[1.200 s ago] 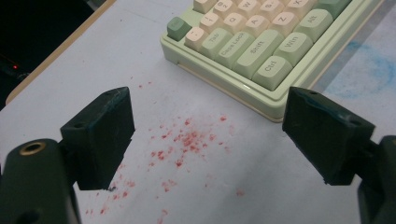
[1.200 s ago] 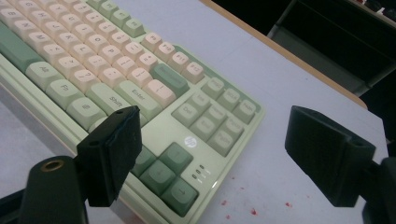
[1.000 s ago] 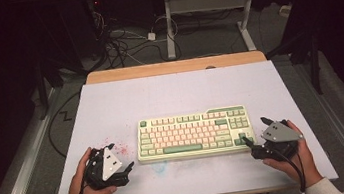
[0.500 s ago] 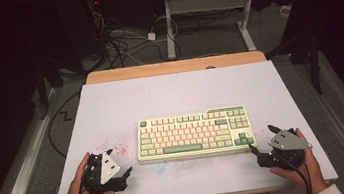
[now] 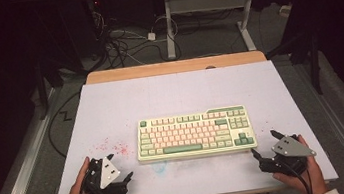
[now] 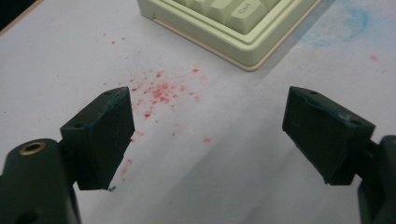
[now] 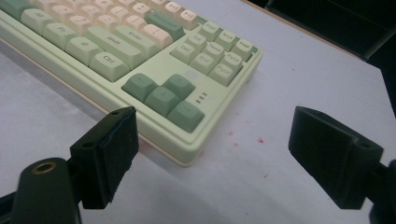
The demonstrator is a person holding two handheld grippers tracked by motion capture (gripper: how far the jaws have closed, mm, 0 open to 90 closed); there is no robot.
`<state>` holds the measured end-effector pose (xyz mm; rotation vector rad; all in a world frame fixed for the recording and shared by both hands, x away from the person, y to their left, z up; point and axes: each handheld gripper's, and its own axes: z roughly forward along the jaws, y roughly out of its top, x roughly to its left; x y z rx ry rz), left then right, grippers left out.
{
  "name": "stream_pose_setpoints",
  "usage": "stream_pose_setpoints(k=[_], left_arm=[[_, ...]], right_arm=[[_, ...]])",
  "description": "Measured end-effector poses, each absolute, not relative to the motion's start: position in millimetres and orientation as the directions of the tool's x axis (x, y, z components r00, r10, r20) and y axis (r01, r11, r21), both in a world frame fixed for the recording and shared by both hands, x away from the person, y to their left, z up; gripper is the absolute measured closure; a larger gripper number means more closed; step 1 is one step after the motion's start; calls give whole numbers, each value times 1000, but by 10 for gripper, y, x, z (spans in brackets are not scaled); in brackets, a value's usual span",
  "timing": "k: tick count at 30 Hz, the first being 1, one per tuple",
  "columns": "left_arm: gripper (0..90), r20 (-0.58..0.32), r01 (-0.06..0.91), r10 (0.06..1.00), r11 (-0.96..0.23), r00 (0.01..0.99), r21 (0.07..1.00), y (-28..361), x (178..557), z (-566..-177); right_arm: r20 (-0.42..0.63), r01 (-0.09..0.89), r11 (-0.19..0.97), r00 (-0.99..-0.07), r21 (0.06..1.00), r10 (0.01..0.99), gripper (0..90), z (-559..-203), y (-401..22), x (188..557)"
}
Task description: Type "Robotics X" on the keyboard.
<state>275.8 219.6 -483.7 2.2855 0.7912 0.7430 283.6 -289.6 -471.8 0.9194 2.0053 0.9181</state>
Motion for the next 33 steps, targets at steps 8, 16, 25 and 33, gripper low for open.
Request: stream_pose_setpoints(k=[8, 16, 25, 33], left_arm=[[157, 303, 346, 689, -635, 659, 690, 2196, 2771, -4831], [157, 296, 340, 688, -628, 663, 700, 2221, 2773, -4830], [157, 298, 335, 686, -629, 664, 702, 2229, 2778, -4817], [157, 300, 334, 684, -632, 665, 699, 2213, 2782, -4816]], right_arm=[[-325, 284, 494, -478, 822, 816, 162, -4718, -2877, 2816], [-334, 267, 499, -482, 825, 810, 163, -4697, -2854, 2788], [-344, 258, 508, -487, 822, 803, 164, -4693, -2826, 2793], [-344, 255, 507, -487, 824, 803, 162, -4689, -2837, 2783]])
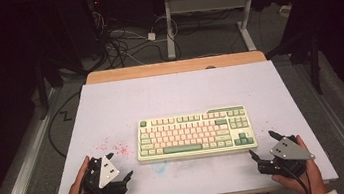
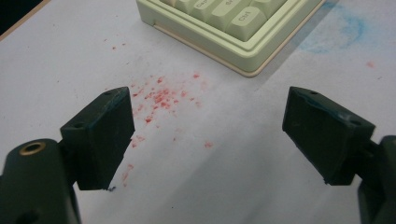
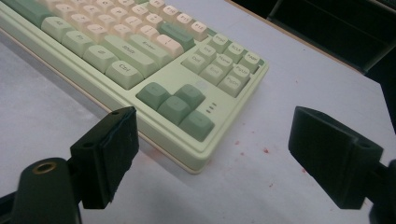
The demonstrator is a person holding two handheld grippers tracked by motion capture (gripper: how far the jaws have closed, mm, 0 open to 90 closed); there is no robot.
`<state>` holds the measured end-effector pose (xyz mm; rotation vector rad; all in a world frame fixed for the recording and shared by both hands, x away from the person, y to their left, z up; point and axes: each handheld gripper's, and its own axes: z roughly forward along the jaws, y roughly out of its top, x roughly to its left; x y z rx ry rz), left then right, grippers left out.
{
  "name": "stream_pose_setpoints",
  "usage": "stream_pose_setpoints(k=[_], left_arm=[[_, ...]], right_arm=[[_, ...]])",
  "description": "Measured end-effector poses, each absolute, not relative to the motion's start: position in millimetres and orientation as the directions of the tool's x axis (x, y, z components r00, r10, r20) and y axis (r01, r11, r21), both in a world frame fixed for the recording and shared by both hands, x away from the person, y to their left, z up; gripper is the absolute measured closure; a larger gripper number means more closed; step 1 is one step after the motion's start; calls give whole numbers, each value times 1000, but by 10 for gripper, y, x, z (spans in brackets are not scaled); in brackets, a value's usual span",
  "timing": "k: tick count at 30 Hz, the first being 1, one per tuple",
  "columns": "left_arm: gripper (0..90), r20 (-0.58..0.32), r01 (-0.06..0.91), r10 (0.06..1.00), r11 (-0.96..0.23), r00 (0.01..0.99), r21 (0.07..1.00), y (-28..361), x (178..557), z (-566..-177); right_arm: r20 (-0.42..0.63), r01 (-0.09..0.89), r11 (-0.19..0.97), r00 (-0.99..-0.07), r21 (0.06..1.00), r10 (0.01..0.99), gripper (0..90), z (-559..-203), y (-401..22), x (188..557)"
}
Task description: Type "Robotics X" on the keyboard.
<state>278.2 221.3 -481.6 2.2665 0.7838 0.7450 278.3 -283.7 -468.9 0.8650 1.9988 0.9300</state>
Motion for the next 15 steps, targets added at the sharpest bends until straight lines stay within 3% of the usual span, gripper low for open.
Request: stream_pose_setpoints(k=[15], left_arm=[[157, 305, 339, 677, -644, 670, 686, 2197, 2811, -4823]], right_arm=[[-349, 253, 514, -490, 820, 799, 168, -4699, -2834, 2794]])
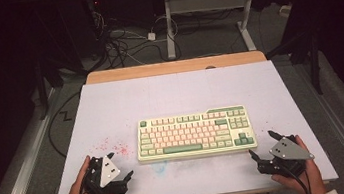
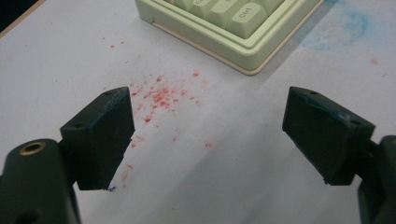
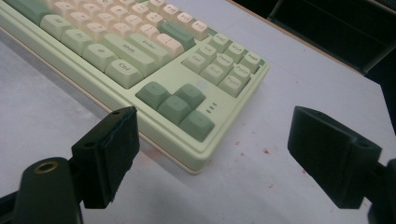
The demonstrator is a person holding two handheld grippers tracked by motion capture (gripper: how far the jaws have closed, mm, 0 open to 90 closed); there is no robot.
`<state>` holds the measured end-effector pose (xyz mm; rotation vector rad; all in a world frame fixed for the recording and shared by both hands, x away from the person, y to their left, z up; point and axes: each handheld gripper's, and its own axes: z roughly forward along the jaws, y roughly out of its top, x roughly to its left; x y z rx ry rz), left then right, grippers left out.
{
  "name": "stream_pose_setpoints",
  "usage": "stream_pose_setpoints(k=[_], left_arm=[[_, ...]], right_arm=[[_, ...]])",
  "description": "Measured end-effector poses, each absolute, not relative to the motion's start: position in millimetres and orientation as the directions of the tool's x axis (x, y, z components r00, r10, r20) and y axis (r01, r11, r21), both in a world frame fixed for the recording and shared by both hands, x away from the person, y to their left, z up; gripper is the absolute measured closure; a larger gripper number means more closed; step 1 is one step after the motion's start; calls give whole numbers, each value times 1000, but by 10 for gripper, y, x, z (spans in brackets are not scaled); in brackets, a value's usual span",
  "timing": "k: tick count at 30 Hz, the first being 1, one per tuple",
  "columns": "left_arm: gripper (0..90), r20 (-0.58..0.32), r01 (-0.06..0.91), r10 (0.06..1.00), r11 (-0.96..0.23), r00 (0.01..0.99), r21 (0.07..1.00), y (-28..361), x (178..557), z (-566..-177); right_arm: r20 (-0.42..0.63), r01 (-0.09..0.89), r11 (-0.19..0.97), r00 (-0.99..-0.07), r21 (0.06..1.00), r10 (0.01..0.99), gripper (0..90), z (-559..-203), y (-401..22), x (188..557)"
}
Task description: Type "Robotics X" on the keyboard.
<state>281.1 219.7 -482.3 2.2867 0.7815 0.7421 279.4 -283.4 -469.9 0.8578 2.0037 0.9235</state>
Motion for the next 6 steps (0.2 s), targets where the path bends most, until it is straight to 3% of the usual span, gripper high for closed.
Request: stream_pose_setpoints(k=[6], left_arm=[[157, 307, 340, 674, -649, 672, 681, 2174, 2841, -4826]], right_arm=[[-350, 259, 521, -496, 814, 794, 172, -4714, -2835, 2808]])
